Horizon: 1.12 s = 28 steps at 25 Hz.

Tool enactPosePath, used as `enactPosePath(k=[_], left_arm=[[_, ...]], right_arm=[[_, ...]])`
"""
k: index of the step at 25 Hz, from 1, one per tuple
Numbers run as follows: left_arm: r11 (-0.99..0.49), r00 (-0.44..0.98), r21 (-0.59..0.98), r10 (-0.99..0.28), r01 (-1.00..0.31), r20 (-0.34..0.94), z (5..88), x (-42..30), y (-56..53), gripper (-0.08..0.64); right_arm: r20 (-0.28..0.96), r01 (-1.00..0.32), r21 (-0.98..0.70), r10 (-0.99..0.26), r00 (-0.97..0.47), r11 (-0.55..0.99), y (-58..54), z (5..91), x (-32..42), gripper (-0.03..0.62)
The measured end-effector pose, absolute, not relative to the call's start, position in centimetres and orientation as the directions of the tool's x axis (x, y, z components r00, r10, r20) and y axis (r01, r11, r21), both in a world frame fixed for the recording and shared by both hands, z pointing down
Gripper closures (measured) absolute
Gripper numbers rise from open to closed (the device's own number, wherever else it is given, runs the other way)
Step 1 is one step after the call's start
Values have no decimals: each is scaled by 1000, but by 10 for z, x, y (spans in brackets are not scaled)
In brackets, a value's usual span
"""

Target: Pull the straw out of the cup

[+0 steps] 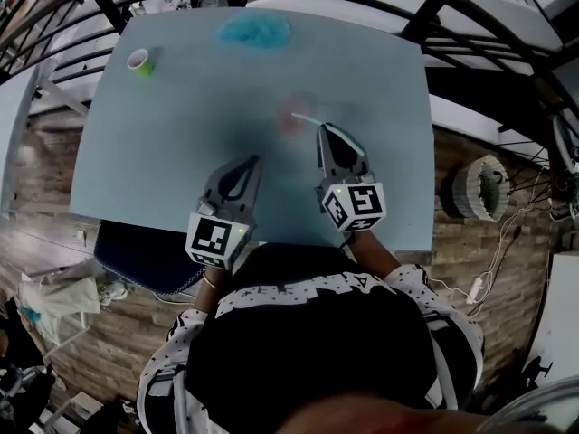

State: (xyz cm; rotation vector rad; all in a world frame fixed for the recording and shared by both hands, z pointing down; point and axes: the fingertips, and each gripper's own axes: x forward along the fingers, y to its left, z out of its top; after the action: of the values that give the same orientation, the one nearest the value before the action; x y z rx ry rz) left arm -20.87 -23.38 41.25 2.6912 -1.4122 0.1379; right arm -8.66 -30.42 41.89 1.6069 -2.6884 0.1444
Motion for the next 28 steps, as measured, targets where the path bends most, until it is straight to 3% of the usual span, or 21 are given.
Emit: enactPosePath(k=[28], left_arm=[[-562, 561, 13, -824, -827, 82, 395, -208, -207, 545]], right_arm=[[-90, -845, -94, -849, -520, 527, -263, 353, -90, 560]])
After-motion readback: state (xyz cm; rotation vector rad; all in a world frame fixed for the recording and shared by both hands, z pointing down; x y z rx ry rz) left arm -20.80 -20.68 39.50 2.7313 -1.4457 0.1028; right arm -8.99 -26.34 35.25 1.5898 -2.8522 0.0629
